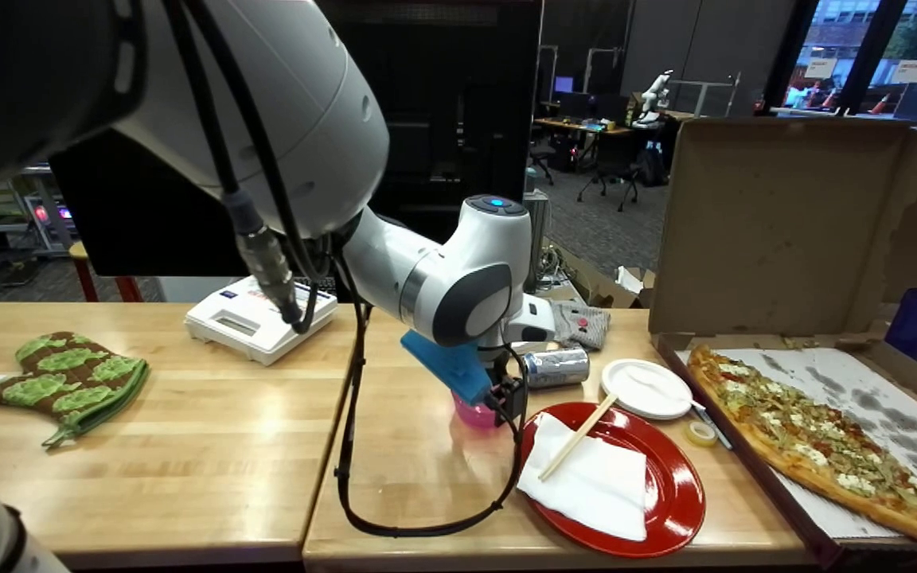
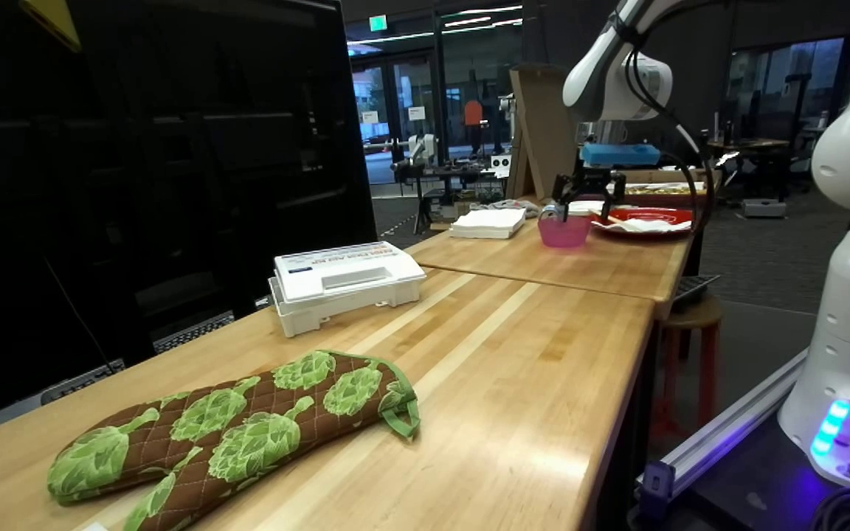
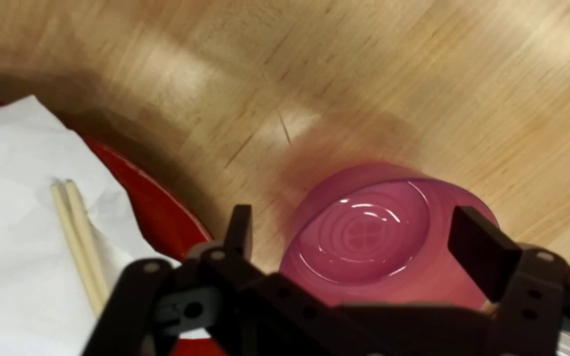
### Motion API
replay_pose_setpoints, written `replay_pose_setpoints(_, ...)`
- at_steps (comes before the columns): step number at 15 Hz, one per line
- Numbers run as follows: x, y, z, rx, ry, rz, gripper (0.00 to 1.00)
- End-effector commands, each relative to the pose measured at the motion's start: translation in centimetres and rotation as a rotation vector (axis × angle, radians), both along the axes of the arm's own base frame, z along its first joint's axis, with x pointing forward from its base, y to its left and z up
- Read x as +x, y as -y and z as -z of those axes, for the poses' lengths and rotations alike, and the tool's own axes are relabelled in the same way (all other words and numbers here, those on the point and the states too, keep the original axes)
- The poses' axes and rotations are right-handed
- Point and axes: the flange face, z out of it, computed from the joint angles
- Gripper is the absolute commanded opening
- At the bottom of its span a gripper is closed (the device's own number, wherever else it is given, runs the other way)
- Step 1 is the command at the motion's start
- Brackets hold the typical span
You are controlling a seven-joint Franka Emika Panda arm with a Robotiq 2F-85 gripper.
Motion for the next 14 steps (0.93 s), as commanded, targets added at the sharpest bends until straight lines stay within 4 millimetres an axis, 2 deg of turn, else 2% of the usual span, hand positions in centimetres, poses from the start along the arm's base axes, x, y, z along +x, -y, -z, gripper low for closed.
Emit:
replay_pose_setpoints(1,-0.9,-0.45,-0.25,-0.015,0.017,-0.001,1.0)
replay_pose_setpoints(6,-0.7,-0.33,-0.47,-0.011,0.024,0.005,0.99)
replay_pose_setpoints(10,-0.5,-0.23,-0.53,-0.008,0.017,0.007,0.78)
replay_pose_setpoints(14,-0.2,-0.15,-0.41,-0.009,0.007,0.011,0.79)
